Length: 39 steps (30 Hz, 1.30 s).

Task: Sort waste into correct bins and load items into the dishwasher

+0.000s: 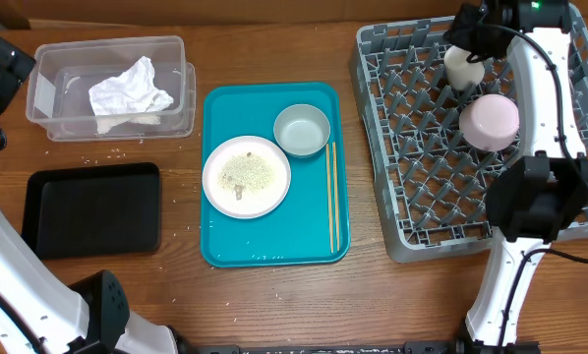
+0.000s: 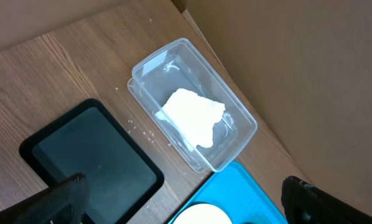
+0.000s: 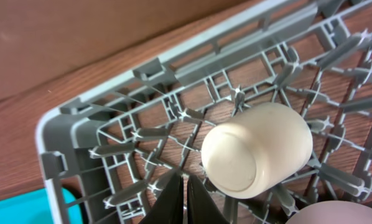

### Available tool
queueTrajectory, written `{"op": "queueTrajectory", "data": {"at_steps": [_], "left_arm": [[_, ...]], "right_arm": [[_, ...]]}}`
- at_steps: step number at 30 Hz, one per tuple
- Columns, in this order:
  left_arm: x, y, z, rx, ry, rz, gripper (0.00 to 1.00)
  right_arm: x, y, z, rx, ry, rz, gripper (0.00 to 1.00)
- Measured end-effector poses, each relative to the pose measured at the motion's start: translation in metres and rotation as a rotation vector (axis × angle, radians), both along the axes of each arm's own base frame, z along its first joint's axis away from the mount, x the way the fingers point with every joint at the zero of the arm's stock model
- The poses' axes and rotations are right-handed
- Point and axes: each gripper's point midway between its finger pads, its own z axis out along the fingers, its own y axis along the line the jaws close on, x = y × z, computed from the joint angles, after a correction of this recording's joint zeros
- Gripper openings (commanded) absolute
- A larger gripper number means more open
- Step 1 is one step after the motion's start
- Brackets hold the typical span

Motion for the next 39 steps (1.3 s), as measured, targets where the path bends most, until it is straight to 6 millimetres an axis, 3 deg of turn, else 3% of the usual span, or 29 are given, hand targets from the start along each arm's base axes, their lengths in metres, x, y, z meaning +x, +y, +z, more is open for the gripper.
{"op": "queueTrajectory", "data": {"at_steps": [14, 34, 39], "left_arm": [[0.000, 0.000, 0.000, 0.000, 0.000, 0.000, 1.00], [0.000, 0.000, 0.000, 0.000, 0.000, 0.000, 1.00], [0.000, 0.000, 0.000, 0.000, 0.000, 0.000, 1.00]], "right_arm": [[0.000, -0.018, -0.040, -0.077, 0.085, -0.064, 0.08], [-0.006, -0.037, -0.043, -0.103, 0.109, -0.131, 0.08], [-0.022, -0.078, -0.048, -0.160, 0.166, -0.232, 0.09]]}}
